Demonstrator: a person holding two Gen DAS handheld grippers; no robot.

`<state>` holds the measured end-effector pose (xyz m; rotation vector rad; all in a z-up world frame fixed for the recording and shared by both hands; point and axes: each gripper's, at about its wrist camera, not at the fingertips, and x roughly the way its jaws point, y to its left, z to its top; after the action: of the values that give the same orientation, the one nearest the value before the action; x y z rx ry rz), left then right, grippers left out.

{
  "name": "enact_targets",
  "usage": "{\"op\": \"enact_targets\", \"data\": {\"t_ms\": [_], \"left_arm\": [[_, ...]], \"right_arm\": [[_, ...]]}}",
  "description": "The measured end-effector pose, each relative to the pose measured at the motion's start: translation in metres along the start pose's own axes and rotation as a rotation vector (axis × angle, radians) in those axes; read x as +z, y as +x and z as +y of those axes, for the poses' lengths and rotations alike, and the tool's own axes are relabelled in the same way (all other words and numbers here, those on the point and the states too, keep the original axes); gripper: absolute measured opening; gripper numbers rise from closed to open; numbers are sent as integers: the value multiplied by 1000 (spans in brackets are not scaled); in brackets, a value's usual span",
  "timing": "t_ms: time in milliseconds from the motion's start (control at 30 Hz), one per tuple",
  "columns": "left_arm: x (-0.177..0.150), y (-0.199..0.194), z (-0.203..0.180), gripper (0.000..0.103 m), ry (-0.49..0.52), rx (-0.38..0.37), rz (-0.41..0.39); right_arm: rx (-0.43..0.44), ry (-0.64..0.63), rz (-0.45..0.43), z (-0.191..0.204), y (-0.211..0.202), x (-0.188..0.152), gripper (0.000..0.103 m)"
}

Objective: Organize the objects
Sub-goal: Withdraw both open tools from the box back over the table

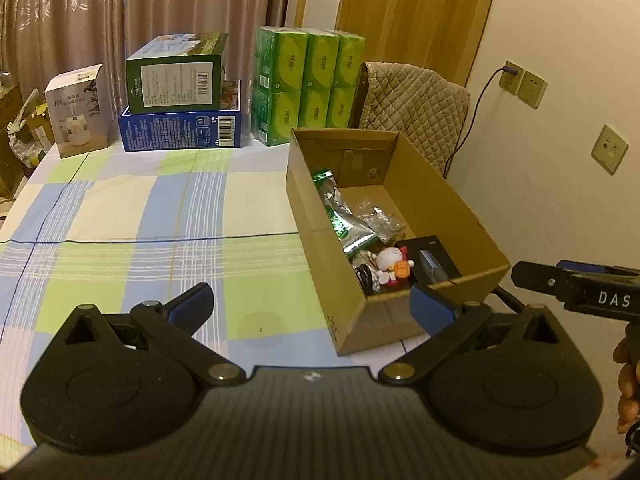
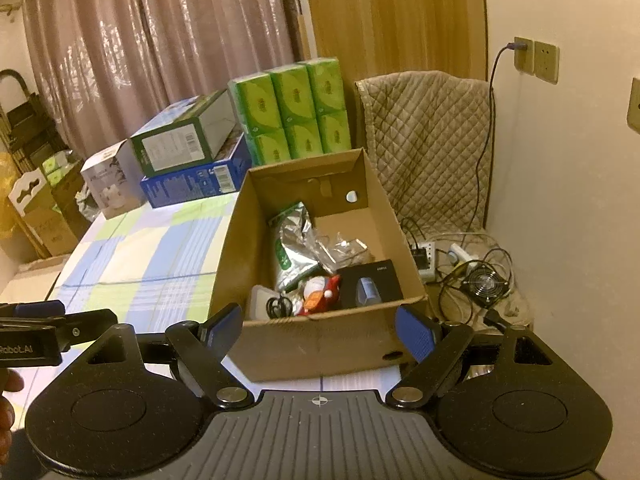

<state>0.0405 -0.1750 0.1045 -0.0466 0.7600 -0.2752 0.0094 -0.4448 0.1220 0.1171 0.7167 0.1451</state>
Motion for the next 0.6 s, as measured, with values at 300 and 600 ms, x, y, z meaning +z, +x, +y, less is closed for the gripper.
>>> {"op": "enact_targets", "data": {"t_ms": [300,600], "left_arm": [[-15,-20,-3,102,-35,21,16],[-26,-28,-7,102,-29,19,24]], "right_arm": [[0,-25,6,12,-21,-15,81],[2,-54,25,23,-29,-25,81]]}}
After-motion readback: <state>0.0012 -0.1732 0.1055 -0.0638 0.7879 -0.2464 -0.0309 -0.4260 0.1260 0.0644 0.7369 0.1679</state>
